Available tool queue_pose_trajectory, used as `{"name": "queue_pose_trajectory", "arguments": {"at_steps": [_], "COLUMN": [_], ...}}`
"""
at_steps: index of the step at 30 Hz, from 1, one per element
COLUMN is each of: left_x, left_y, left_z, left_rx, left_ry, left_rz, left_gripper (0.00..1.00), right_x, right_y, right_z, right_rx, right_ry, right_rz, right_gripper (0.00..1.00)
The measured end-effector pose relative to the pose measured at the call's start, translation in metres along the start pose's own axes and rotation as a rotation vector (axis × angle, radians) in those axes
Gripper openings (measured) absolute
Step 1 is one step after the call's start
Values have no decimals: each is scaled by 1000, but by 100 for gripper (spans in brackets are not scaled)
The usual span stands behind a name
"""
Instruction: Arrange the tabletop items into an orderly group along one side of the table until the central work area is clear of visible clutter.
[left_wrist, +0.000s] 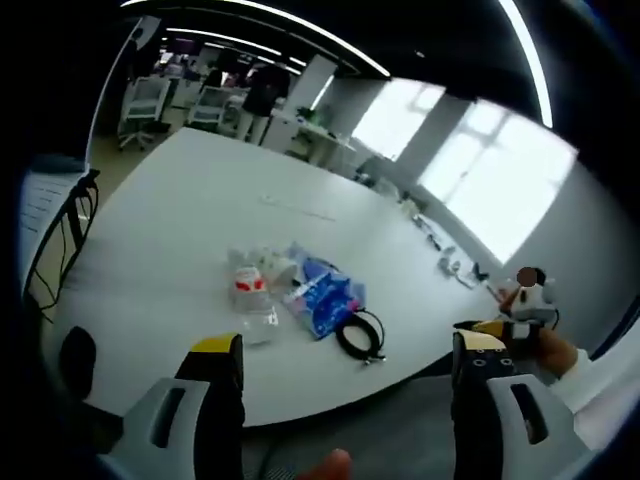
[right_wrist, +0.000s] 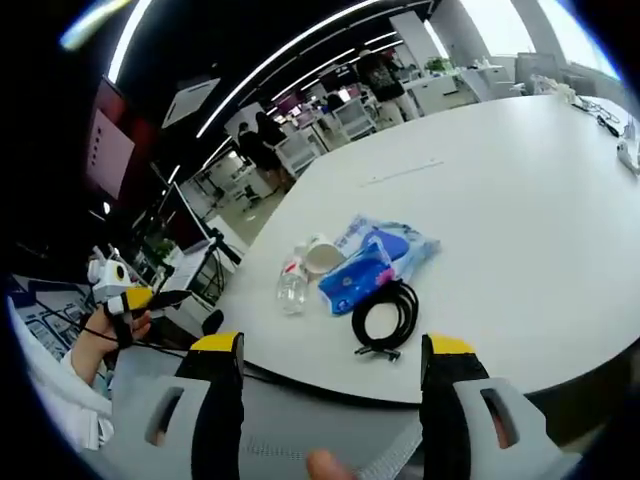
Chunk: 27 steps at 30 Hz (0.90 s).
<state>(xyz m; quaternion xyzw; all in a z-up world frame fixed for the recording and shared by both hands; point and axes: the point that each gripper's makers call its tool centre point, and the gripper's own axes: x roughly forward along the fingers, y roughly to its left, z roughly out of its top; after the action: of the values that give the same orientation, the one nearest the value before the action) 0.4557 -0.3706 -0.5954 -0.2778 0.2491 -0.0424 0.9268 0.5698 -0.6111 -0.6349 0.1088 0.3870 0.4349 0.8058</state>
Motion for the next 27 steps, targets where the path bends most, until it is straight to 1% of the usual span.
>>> {"name": "queue_pose_trajectory", "arguments": {"at_steps": [2,6,12,17,21,27], "left_x": [1,1,2,1,4,11], "left_y": [1,3,3,5,6,13], "left_z": [0,0,-1,-1,-3,-5], "left_rx": [-20,-16,-15,-20,-11,5], "left_ry": [-2,0,4,2,18,43], "left_rz": [-5,10,13,17,19,18], "left_gripper": [82,82,82,82,82,82], "right_x": [-1,-2,-1,1,2,3], "right_y": [0,-2,-6,-6,-5,-7], "right_z": [-1,-2,1,-1,-6,-9], "right_rx": [3,1,3,3,3,4], "right_ry": [2,9,7,13,28,37], "right_rz": [-1,-5,-9,-4,-3,-7], "right_gripper": [69,69,69,69,69,69]}}
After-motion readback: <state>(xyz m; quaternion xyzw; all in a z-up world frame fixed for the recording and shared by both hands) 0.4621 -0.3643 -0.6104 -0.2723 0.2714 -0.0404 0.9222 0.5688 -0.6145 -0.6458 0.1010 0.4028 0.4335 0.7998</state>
